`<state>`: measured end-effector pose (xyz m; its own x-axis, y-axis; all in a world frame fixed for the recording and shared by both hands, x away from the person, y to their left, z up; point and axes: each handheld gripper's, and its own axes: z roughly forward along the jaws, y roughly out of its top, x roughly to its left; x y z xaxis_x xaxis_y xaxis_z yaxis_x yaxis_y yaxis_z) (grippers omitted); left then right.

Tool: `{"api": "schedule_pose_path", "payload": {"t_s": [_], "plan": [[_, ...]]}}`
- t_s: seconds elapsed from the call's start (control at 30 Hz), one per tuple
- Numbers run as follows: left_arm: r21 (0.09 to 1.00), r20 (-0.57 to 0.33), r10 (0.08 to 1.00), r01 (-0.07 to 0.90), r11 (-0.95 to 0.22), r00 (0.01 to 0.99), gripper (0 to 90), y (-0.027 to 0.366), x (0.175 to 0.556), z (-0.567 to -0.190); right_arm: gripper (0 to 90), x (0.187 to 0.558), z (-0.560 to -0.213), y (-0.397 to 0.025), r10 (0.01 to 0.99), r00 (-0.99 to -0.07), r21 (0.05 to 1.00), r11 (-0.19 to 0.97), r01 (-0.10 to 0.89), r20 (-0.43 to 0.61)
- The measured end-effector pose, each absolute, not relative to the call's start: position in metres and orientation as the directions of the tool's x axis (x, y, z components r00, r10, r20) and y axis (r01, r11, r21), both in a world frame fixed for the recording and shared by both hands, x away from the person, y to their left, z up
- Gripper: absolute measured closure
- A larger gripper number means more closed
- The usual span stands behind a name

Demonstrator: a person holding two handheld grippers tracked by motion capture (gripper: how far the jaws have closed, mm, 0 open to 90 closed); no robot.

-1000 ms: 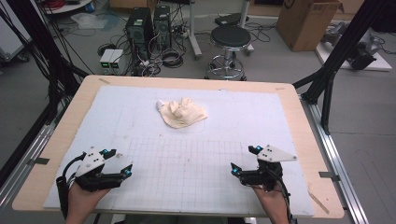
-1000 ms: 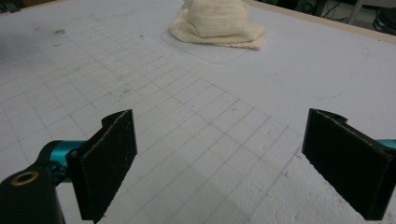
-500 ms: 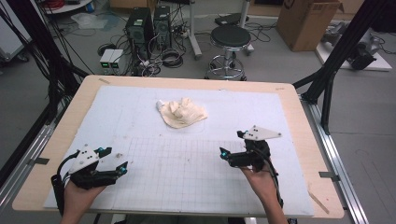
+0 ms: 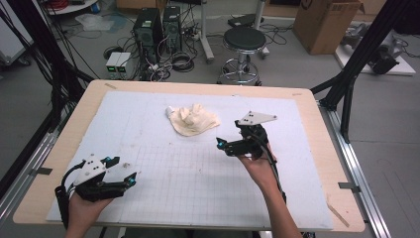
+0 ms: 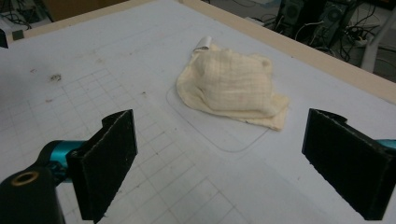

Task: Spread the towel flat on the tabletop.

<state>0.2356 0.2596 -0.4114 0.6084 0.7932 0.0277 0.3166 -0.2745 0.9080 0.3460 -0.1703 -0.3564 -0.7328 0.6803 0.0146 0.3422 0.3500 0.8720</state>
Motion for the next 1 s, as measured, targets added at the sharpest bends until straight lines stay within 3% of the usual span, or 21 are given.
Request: {"api": "schedule_pose_path", "payload": {"t_s": [0.47,0.53,1.0], "plan": [[0.907,0.036,0.796,0.314,-0.280,0.604,21.0,0.262,0.234,-0.412,10.2,0.388,-0.353,-0.137,0.674,-0.737,0.865,0.338,0.370,0.051],[0.909,0.032,0.800,0.315,-0.273,0.600,21.0,0.262,0.234,-0.412,18.0,0.394,-0.353,-0.131,0.665,-0.745,0.864,0.344,0.368,0.053],[0.907,0.038,0.794,0.312,-0.282,0.606,21.0,0.261,0.234,-0.412,27.8,0.433,-0.367,-0.079,0.640,-0.768,0.827,0.419,0.374,0.024]]}}
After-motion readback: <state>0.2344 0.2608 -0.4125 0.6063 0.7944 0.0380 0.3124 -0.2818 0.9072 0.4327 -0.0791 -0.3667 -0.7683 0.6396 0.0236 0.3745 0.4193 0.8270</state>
